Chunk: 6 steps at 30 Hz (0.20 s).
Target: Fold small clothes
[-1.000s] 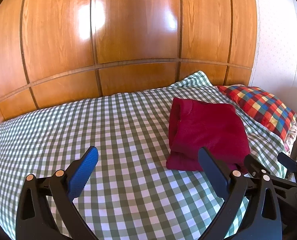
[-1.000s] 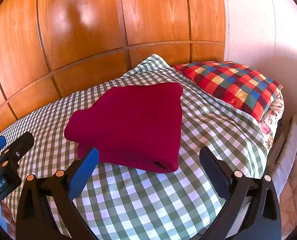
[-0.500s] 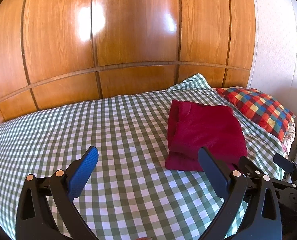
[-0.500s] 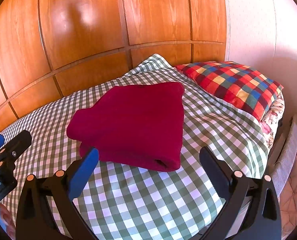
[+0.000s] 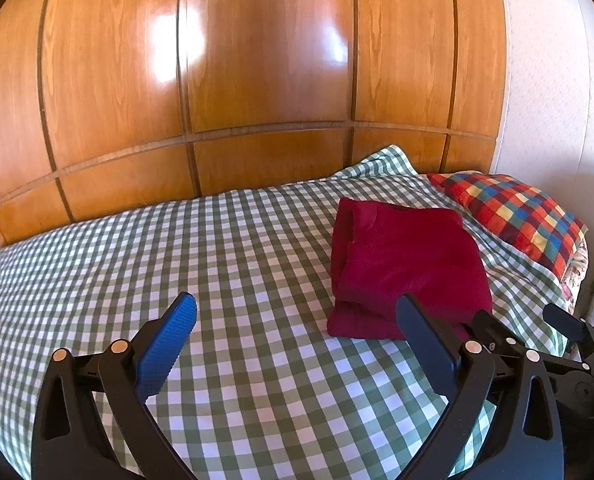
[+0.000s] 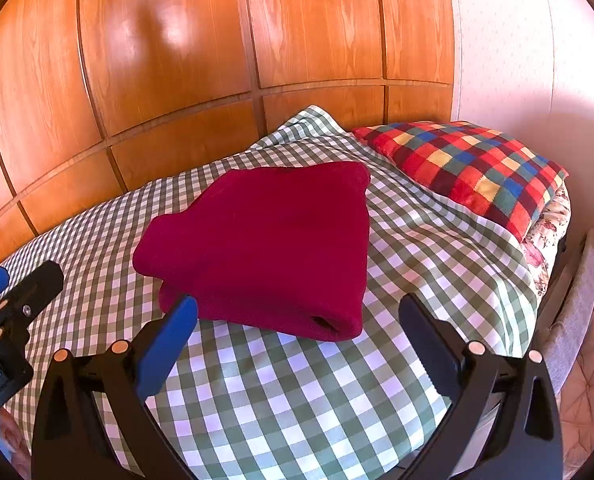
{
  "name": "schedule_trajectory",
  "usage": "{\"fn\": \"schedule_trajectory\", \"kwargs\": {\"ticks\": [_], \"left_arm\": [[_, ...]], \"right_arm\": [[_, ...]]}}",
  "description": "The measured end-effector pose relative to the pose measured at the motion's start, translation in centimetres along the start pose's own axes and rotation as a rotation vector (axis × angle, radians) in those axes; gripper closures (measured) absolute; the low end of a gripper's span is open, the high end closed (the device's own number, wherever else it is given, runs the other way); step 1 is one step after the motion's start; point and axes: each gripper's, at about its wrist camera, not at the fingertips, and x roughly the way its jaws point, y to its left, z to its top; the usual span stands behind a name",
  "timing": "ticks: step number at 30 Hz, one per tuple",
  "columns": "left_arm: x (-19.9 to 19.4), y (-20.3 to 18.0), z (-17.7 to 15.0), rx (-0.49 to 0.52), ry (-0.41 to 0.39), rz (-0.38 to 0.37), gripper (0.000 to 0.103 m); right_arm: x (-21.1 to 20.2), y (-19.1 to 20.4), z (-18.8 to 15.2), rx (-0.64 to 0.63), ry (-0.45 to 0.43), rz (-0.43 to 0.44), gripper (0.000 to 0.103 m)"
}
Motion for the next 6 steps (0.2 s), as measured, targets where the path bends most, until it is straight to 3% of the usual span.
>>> {"fn": "schedule_trajectory", "kwargs": {"ticks": [6], "left_arm": [[0.8, 0.4, -0.2, -0.029, 0.031, 0.009, 0.004]], "right_arm": [[0.8, -1.8, 0.3, 0.037, 0.010, -0.028, 0.002]]}}
